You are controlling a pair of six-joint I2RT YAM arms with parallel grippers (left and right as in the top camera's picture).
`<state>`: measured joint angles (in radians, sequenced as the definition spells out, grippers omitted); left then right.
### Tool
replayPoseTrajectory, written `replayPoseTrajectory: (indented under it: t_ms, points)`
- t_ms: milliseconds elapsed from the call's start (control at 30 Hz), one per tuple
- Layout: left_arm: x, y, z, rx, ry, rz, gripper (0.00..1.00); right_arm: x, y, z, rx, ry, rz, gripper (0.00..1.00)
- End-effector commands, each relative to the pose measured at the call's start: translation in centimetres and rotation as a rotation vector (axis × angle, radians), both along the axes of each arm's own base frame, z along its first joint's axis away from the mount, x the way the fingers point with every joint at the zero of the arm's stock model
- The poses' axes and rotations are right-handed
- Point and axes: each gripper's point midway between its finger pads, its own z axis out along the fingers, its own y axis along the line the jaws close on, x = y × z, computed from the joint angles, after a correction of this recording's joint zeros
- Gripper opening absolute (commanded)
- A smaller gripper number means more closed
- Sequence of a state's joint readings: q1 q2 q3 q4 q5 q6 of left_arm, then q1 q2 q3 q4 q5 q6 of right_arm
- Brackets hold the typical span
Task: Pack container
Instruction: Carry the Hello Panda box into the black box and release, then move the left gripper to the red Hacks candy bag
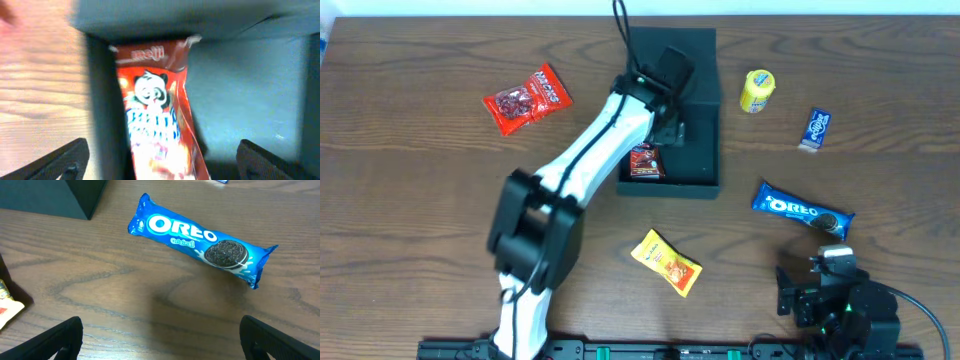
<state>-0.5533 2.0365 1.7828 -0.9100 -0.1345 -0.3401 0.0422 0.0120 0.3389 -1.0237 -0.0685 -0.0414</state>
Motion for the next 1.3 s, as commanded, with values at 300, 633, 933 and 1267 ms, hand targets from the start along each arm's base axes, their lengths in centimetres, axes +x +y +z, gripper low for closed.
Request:
replayPoseTrajectory:
  t_ms: [300,633,933,1267]
  points:
    - [-3.6,7.2,13.4,0.272,-0.191,-0.277,0.95,-0.1,-0.1,-0.2,-0.007,0.002,0.003,0.99]
    - [-0.3,17.3,15.2,0.545,-0.187,-0.243,0.95,-0.1,-0.1,-0.2,-0.007,0.002,0.003,0.99]
    - [2.7,22.0,15.6,0.507,-0.243,-0.223,0.96,-0.1,-0.1,-0.2,-0.007,0.003,0.003,0.99]
    - [3.3,23.7,7.3,0.335,-0.027,-0.278,0.95,-0.1,-0.1,-0.2,-0.007,0.002,0.003,0.99]
